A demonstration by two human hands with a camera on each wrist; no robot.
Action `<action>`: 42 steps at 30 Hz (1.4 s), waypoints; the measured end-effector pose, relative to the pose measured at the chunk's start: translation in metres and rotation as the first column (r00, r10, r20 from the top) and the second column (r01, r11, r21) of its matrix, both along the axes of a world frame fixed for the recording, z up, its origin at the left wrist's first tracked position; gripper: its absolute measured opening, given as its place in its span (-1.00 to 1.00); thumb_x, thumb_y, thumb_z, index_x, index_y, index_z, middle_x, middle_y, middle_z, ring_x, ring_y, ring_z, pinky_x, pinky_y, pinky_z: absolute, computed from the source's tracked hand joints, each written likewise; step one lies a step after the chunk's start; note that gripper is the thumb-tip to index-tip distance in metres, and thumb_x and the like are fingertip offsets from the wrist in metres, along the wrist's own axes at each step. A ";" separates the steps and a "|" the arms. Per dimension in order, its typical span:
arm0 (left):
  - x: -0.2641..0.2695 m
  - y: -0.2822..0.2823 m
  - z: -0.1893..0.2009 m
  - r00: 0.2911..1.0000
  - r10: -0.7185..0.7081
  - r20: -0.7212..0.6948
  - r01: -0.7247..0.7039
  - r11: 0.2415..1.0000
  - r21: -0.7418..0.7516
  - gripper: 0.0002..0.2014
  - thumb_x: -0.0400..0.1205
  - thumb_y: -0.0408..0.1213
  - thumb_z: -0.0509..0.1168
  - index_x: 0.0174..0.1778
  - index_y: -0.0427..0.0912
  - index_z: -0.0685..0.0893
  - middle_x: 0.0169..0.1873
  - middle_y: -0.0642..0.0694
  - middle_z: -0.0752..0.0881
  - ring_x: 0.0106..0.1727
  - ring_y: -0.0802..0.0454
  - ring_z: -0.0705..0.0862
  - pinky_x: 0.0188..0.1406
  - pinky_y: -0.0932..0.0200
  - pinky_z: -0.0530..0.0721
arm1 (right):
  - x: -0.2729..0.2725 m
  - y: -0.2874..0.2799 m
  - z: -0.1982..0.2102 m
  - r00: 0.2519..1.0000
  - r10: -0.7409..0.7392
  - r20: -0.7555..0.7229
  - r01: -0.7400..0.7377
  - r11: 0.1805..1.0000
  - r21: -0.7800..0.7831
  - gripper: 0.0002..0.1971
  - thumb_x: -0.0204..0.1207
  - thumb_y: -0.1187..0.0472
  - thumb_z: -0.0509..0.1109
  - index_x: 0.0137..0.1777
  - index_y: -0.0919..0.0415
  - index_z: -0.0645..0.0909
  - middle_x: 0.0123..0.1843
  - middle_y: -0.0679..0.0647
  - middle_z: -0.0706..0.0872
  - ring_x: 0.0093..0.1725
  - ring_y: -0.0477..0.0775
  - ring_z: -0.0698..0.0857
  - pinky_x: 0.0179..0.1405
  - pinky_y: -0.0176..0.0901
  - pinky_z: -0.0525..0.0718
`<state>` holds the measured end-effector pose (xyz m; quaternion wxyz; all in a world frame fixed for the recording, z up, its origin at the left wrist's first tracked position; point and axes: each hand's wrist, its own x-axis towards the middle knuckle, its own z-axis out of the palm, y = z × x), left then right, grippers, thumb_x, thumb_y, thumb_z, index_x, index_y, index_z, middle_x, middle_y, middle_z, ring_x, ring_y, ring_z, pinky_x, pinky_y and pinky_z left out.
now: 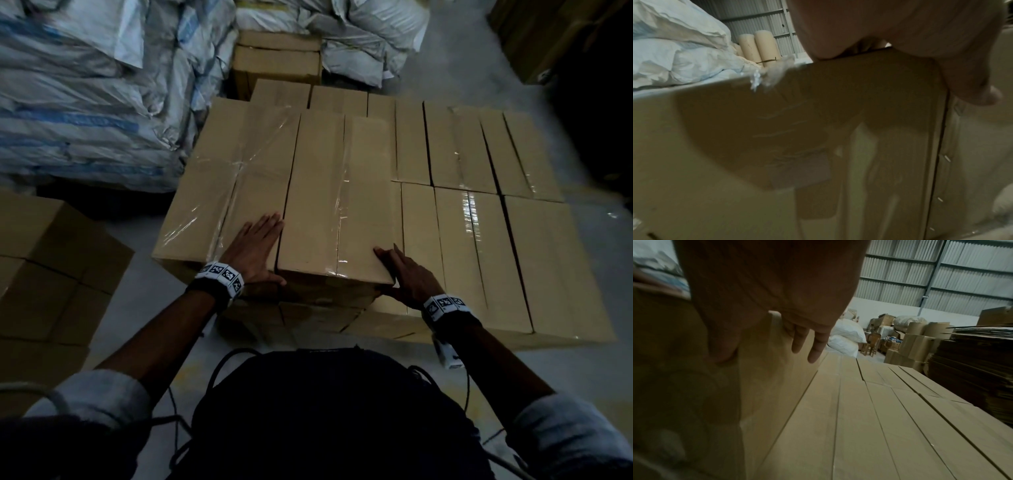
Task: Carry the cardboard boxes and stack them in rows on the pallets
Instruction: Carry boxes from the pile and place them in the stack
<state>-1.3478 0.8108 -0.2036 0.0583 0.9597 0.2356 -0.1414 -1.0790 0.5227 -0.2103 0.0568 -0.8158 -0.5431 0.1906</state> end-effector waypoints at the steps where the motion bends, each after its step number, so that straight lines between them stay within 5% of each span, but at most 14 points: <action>1: 0.000 0.000 0.000 1.000 0.001 0.001 -0.001 1.000 -0.004 0.45 0.25 0.62 0.39 0.82 -0.08 -0.26 0.79 -0.02 -0.33 0.81 -0.02 -0.26 0.79 -0.20 -0.10 | -0.002 0.000 0.002 1.000 0.002 -0.010 -0.002 1.000 0.006 -0.03 0.54 -0.10 0.56 0.81 -0.06 0.04 0.73 0.23 0.32 0.45 0.37 0.62 0.22 0.29 0.75; 5: 0.000 -0.001 0.000 1.000 0.005 0.021 -0.005 1.000 -0.025 0.44 0.26 0.56 0.46 0.83 -0.09 -0.20 0.80 -0.02 -0.28 0.81 -0.03 -0.23 0.79 -0.19 -0.12 | -0.012 -0.004 0.005 0.974 -0.095 -0.204 0.112 0.991 0.076 -0.10 0.49 0.22 0.60 0.71 -0.09 0.14 0.31 0.20 0.74 0.06 0.28 0.79 -0.01 0.16 0.79; 8: 0.000 -0.003 0.001 1.000 0.001 0.020 -0.001 1.000 -0.012 0.42 0.29 0.54 0.45 0.82 -0.10 -0.19 0.81 -0.03 -0.26 0.81 -0.03 -0.22 0.79 -0.18 -0.11 | -0.022 -0.006 0.003 0.944 -0.221 -0.245 0.255 0.960 0.117 -0.15 0.48 0.22 0.59 0.64 -0.23 0.21 -0.06 0.07 0.75 -0.16 0.27 0.79 -0.24 0.00 0.73; 10: 0.000 -0.003 0.001 1.000 0.001 0.019 -0.001 1.000 -0.003 0.42 0.29 0.55 0.44 0.82 -0.11 -0.21 0.81 -0.03 -0.26 0.81 -0.04 -0.22 0.79 -0.18 -0.11 | -0.030 -0.005 0.004 0.939 -0.291 -0.183 0.314 0.943 0.111 -0.21 0.52 0.16 0.57 0.64 -0.26 0.23 -0.12 0.03 0.71 -0.29 0.18 0.72 -0.33 -0.12 0.64; 14: 0.000 -0.003 0.000 1.000 -0.002 0.017 0.002 1.000 0.001 0.42 0.29 0.56 0.43 0.82 -0.10 -0.23 0.80 -0.03 -0.28 0.81 -0.04 -0.24 0.79 -0.17 -0.13 | -0.044 -0.002 0.003 0.939 -0.342 -0.037 0.344 0.929 0.136 -0.21 0.56 0.16 0.52 0.70 -0.22 0.23 -0.16 0.14 0.79 -0.40 0.13 0.58 -0.39 -0.07 0.68; 29: 0.001 -0.004 -0.001 1.000 0.000 0.022 0.001 0.999 -0.034 0.44 0.27 0.60 0.40 0.81 -0.10 -0.26 0.80 -0.01 -0.31 0.81 -0.03 -0.25 0.78 -0.15 -0.18 | -0.049 -0.020 0.000 0.952 -0.274 -0.136 0.301 0.919 0.255 -0.18 0.56 0.19 0.56 0.76 -0.14 0.26 0.06 0.20 0.85 -0.11 0.29 0.84 -0.04 0.11 0.82; 35: 0.002 -0.003 -0.001 1.000 -0.001 0.006 0.001 1.000 -0.029 0.46 0.26 0.60 0.41 0.81 -0.11 -0.28 0.79 -0.03 -0.33 0.81 -0.04 -0.26 0.79 -0.18 -0.15 | -0.033 -0.027 0.003 0.940 -0.234 -0.247 0.280 0.945 0.169 -0.09 0.54 -0.07 0.58 0.77 -0.25 0.09 0.07 0.10 0.81 -0.02 0.15 0.81 -0.03 0.07 0.79; 38: 0.003 -0.004 -0.001 1.000 0.005 -0.012 -0.005 1.000 -0.019 0.49 0.24 0.61 0.40 0.80 -0.10 -0.33 0.78 -0.03 -0.37 0.80 -0.04 -0.29 0.79 -0.17 -0.16 | -0.029 -0.028 0.006 0.884 -0.303 -0.356 0.382 0.907 0.179 -0.06 0.50 -0.37 0.49 0.74 -0.34 0.00 0.29 0.05 0.75 0.11 0.09 0.77 0.06 0.14 0.75; 42: 0.003 -0.005 0.001 1.000 0.003 -0.015 -0.003 1.000 -0.015 0.49 0.25 0.60 0.42 0.80 -0.12 -0.31 0.79 -0.03 -0.36 0.80 -0.03 -0.28 0.78 -0.14 -0.18 | -0.025 -0.011 0.007 0.699 -0.425 -0.575 0.609 0.775 0.167 -0.10 0.55 -0.42 0.37 0.78 -0.26 0.01 0.60 0.14 0.57 0.42 0.23 0.67 0.38 0.21 0.60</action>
